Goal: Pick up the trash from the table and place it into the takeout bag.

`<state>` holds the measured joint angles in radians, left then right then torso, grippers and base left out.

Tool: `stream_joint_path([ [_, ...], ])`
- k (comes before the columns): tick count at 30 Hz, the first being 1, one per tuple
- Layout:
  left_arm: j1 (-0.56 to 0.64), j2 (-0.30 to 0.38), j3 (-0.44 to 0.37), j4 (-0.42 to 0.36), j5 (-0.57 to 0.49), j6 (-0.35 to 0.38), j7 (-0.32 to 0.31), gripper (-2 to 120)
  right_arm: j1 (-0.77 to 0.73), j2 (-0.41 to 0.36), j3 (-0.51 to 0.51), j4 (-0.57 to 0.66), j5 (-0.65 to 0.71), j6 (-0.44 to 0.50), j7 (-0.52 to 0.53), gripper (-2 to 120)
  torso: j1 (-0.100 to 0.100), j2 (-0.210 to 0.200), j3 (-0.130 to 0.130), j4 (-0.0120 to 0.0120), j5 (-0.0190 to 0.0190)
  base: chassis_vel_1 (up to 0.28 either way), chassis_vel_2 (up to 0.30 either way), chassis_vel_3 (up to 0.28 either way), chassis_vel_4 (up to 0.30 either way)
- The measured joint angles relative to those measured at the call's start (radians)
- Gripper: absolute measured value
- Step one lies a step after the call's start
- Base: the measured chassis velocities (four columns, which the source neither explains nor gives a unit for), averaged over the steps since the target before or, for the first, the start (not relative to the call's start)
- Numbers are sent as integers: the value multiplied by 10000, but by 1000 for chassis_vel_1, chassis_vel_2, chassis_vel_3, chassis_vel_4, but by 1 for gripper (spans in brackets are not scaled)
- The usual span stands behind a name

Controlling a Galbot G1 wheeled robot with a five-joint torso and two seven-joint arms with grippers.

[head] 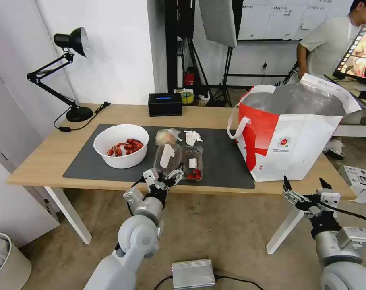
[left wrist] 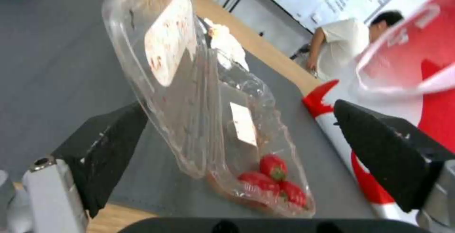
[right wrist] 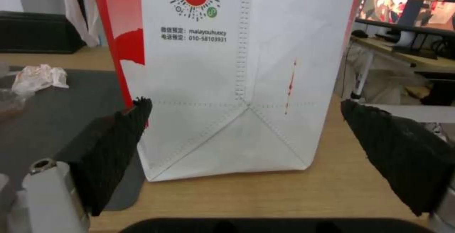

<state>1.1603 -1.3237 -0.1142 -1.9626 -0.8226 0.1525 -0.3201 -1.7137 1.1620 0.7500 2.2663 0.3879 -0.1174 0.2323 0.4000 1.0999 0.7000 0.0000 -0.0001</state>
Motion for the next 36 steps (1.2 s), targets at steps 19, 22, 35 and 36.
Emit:
stream_joint_path([
  [19, -285, 169, 477, 1121, 2849, -1651, 2408, 100, 153, 137, -104, -228, -22, 34, -15, 100, 1, 0, 0, 0, 0, 0, 0, 0, 0],
  [22, -287, 179, 468, 1234, 3219, -1903, 2747, 100, 180, 161, -127, -273, -23, 43, -18, 100, 0, 0, 0, 0, 0, 0, 0, 0, 0],
  [35, -342, 331, 43, 2050, 5565, -2927, 4729, 74, 358, 249, -423, -492, -45, 86, -31, 100, 0, 0, 0, 0, 0, 0, 0, 0, 0],
  [36, -380, 328, -38, 2159, 6008, -3021, 4763, 71, 380, 250, -458, -502, -45, 86, -31, 100, 0, 0, 0, 0, 0, 0, 0, 0, 0],
])
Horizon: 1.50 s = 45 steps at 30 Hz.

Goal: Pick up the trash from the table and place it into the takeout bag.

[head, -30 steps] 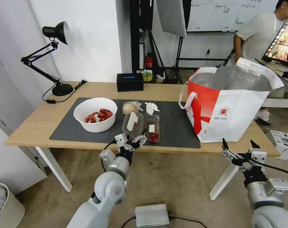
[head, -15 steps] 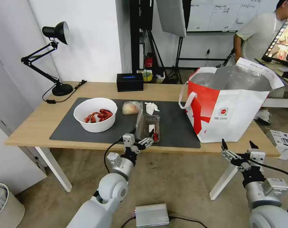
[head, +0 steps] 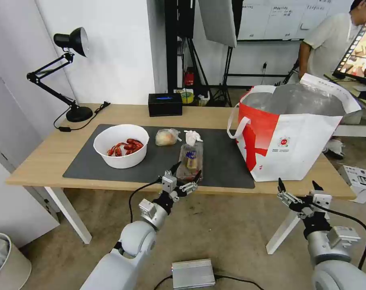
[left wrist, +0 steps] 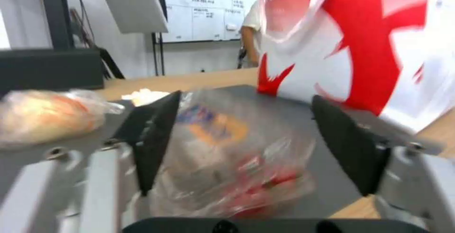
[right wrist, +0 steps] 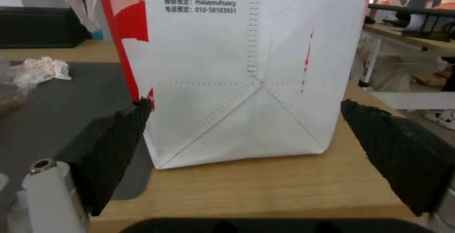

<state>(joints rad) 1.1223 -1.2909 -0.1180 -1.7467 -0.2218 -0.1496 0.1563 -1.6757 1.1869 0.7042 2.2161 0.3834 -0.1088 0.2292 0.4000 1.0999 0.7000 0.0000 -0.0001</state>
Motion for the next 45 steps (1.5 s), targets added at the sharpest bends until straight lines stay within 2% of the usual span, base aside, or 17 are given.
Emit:
stream_joint_path([
  [1, -50, -2, -64, 74, 338, -46, 2, 66, 31, -1, -71, -1, 14, 0, -4, 100, 0, 0, 0, 0, 0, 0, 0, 0, 0],
  [2, -50, -2, -64, 74, 338, -46, 2, 66, 31, -1, -71, -1, 14, 0, -4, 100, 0, 0, 0, 0, 0, 0, 0, 0, 0],
  [3, -95, 6, -80, 104, 473, -49, -52, 59, 60, -4, -133, 0, 45, 0, -15, 100, 0, 0, 0, 0, 0, 0, 0, 0, 0],
  [4, -127, 20, -81, 113, 522, -39, -130, 57, 87, -8, -184, 6, 76, 0, -43, 100, 0, 0, 0, 0, 0, 0, 0, 0, 0],
  [5, -234, 70, -86, 116, 599, 163, -369, 50, 174, -40, -324, 58, 256, 18, -187, 100, 0, 0, 0, 0, 2, 0, 0, 0, 0],
  [6, -234, 70, -86, 116, 599, 163, -369, 50, 174, -40, -324, 58, 256, 18, -187, 100, 0, 0, 0, 0, 2, 0, 0, 0, 0],
  [9, -406, 153, 12, 123, 368, 563, -652, 35, 487, -148, -590, -40, 504, 419, -748, 100, 1, 0, -1, 1, 0, 0, 0, 0, 0],
  [14, -508, 159, 148, 217, 144, 717, -772, 23, 783, -239, -814, -222, 852, 677, -978, 100, 0, 0, 0, 0, 0, 0, 0, 0, 0],
  [17, -637, 191, 366, 334, -118, 899, -792, 7, 1326, -362, -1192, -448, 1888, 740, -1024, 100, 1, 0, 0, 1, 1, 0, 0, 0, 0],
  [18, -637, 191, 366, 334, -118, 899, -792, 7, 1326, -362, -1192, -448, 1888, 740, -1024, 100, 1, 0, 0, 1, 1, 0, 0, 0, 0],
  [19, -699, 218, 452, 382, -215, 986, -808, 1, 1505, -402, -1298, -504, 2200, 725, -1011, 100, 1, 0, 0, 2, 1, 0, 0, 0, 0],
  [30, -844, 504, 608, 606, -270, 1052, -806, 0, 2556, -548, -2067, -959, 4370, 165, -723, 100, 0, 0, -1, -1, 0, 0, 0, 0, 0],
  [37, -1165, 514, 692, 803, -317, 1063, -881, 0, 3745, -606, -2665, -1587, 6639, -461, -142, 100, 1, 0, 0, 0, 0, 0, 0, 0, 0],
  [45, -1287, 630, 792, 813, -341, 1073, -884, 0, 4900, -355, -3286, -2260, 7880, -857, 345, 100, 0, 0, 0, 0, 1, 0, 0, 0, 0],
])
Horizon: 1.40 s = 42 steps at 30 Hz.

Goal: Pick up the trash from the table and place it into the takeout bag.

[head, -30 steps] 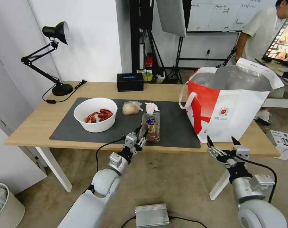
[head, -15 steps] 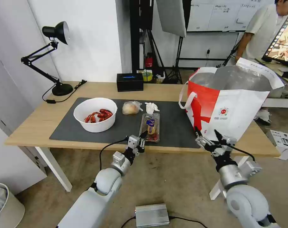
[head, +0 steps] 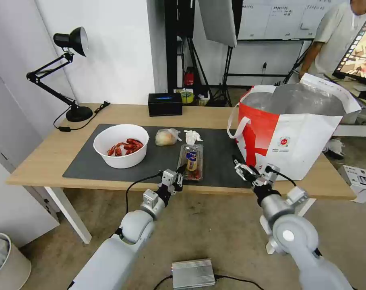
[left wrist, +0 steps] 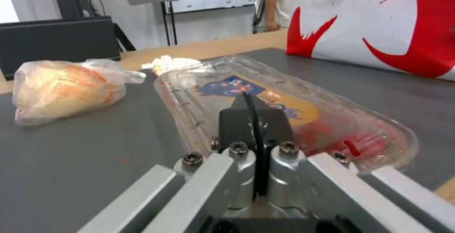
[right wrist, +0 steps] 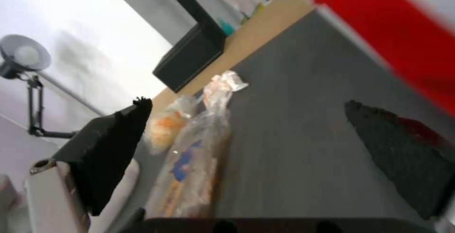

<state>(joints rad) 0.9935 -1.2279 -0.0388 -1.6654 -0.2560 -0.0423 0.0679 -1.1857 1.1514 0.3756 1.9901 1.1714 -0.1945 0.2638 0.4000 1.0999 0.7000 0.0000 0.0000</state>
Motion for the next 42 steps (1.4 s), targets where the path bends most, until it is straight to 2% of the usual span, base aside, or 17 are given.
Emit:
stream_joint_path([
  [7, -196, 55, 148, 50, -52, 19, 13, 0, 1204, 372, -616, -657, 1046, -359, 476, 100, 1, 0, 1, 0, -1, 0, 0, 0, 0],
  [14, -183, 47, 167, 49, -55, 24, 12, 0, 1756, 649, -914, -948, 1498, -935, 1083, 100, 0, 0, 1, 0, 0, 0, 0, 0, 0],
  [26, -98, 13, 138, 33, -54, 20, 12, 0, 2935, 997, -999, -1406, 2997, -3079, 2951, 100, 0, 0, 0, 0, -1, 0, 0, 0, 0],
  [42, -56, -151, 125, 94, -32, -10, 10, 0, 3736, 1674, -1323, -2476, 3152, -3384, 3455, 100, 0, 1, 0, 0, -1, 0, 0, 0, 0],
])
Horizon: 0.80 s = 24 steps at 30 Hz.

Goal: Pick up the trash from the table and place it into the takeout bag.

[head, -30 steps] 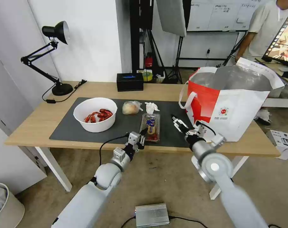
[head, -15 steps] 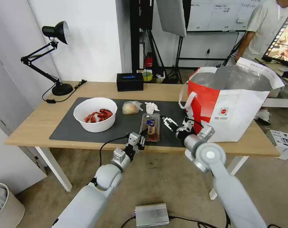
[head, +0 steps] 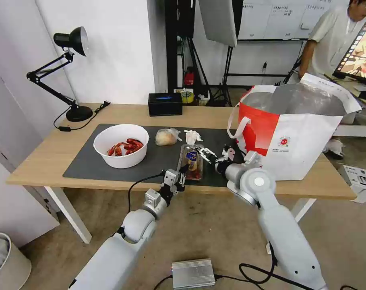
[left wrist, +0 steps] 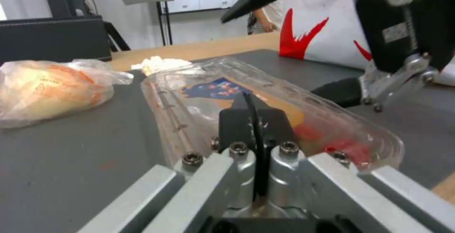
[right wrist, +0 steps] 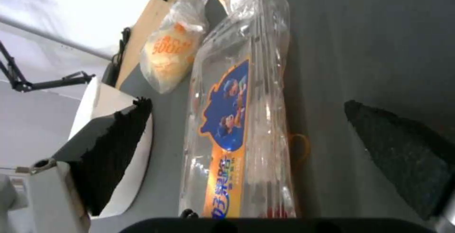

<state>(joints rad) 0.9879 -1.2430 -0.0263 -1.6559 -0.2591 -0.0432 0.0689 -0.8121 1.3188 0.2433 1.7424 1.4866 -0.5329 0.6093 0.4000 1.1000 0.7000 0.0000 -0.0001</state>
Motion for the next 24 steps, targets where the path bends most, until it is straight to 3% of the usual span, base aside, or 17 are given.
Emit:
stream_joint_path([
  [24, 147, 9, -139, -64, -112, -20, 1, 0, 312, 419, -224, -612, -298, -140, -54, 99, -3, 2, -3, -5, -2, 0, 0, 0, 0],
])
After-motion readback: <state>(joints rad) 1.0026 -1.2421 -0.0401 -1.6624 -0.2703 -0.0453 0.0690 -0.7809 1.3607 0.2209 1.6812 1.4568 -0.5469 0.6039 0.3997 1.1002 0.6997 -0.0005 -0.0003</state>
